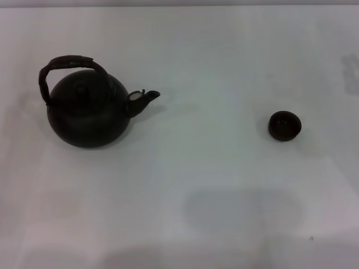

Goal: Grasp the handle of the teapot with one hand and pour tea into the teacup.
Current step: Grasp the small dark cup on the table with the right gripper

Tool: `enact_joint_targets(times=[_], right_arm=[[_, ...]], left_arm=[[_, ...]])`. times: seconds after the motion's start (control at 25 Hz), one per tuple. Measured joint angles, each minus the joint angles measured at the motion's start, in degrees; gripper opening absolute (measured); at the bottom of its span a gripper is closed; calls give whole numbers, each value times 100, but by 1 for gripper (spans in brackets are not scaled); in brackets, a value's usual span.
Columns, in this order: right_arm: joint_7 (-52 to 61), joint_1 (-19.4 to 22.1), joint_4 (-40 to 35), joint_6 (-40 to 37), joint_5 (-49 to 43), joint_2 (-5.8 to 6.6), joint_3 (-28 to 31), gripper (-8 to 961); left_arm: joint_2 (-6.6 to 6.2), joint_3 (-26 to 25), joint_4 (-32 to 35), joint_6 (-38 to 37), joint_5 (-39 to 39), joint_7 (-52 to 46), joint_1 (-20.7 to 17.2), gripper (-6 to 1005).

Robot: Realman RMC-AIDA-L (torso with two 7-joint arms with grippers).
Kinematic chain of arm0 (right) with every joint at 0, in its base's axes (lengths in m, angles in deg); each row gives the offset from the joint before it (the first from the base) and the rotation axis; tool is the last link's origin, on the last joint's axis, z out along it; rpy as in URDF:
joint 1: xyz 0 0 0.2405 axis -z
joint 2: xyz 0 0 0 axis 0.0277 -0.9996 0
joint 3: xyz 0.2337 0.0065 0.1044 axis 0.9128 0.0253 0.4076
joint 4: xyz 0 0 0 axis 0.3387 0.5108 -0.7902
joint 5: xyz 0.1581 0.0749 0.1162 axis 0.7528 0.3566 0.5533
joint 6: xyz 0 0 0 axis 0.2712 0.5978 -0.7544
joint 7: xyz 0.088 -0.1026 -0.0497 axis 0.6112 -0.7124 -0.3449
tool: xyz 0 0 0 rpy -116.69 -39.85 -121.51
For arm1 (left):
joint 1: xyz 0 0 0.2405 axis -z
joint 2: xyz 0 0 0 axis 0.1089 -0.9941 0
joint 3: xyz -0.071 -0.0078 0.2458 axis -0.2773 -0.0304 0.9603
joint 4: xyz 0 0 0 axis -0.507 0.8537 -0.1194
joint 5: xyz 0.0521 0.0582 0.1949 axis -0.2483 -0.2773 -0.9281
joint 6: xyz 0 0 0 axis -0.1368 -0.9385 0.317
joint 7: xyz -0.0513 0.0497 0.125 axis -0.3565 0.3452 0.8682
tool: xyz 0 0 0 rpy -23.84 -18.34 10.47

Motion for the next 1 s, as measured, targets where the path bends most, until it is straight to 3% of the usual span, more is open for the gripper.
enact_joint_targets(times=[0.16,0.6,0.92,1.0], right_arm=[[-360,1,61,-4,-10,0,-6,117],[-1125,-46,-36,-613,1,4,30,614],[-1423,-157,-143,-1183,32,9,78,844],[-1445,-158,-164,-1244,51,9,166,855]], left_arm=[[0,9,0,-71,0,2,16,877],[3,-23,-74,-102,42,-44,27,877],[8,-34,-152,-80,269,-273,120,877],[8,-34,-239,-72,417,-274,175,877]])
